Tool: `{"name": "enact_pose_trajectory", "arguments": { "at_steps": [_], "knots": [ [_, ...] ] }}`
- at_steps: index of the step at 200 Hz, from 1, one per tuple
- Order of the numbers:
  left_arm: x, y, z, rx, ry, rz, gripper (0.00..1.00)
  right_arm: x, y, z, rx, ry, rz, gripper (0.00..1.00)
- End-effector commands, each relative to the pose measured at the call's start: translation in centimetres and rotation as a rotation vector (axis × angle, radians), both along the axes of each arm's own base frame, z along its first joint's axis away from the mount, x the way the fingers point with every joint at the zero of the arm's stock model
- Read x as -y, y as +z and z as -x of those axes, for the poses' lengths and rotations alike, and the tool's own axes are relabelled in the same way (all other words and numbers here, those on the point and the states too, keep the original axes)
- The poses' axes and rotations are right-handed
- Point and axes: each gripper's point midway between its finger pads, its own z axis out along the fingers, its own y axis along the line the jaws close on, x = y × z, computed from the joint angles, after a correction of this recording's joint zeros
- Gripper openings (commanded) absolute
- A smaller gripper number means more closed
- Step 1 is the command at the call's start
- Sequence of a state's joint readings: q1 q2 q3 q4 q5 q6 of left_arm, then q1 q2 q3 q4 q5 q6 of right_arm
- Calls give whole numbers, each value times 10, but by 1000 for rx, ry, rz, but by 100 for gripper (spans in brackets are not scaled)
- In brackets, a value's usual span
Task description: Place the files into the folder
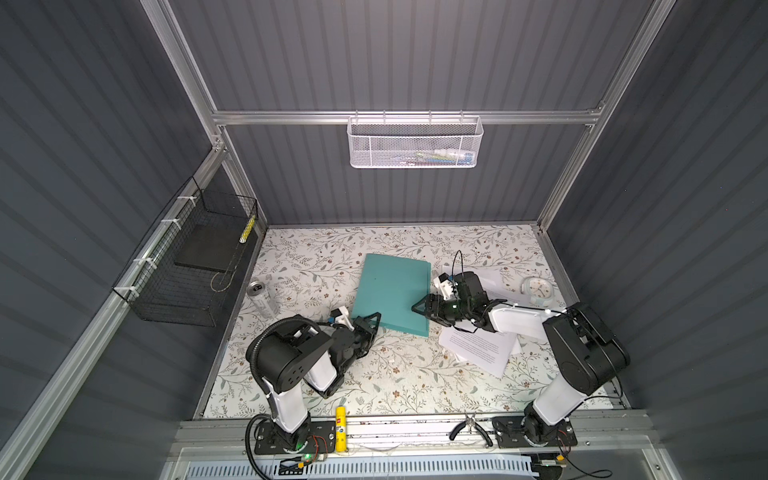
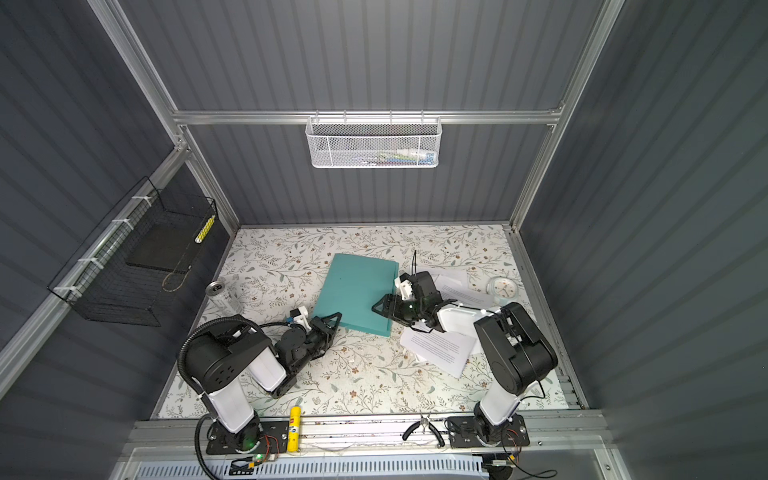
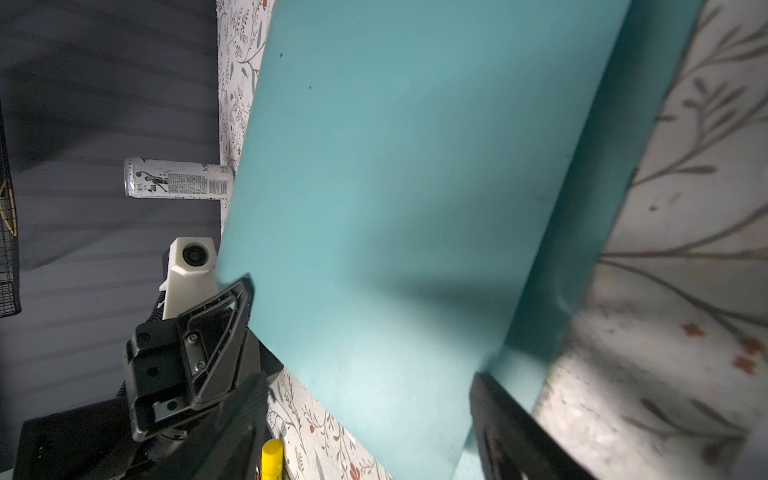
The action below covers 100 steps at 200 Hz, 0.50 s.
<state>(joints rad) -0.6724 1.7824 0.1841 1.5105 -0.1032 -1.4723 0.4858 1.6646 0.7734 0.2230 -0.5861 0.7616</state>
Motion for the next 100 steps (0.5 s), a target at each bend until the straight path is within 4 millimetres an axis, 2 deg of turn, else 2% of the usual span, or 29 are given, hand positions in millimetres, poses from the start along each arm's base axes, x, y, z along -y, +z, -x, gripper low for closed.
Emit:
{"name": "enact_pose_trajectory", "arguments": {
  "at_steps": [1, 41, 100],
  "knots": [
    [4, 16, -2, 38, -11, 38, 0, 9, 6, 3, 1, -30, -11, 78],
    [5, 17, -1, 37, -17, 43, 0, 8, 4, 3, -14, -33, -41, 74],
    [6, 16, 2, 36, -29, 39, 0, -12, 0, -7, -52, -20, -202, 57]
  ]
}}
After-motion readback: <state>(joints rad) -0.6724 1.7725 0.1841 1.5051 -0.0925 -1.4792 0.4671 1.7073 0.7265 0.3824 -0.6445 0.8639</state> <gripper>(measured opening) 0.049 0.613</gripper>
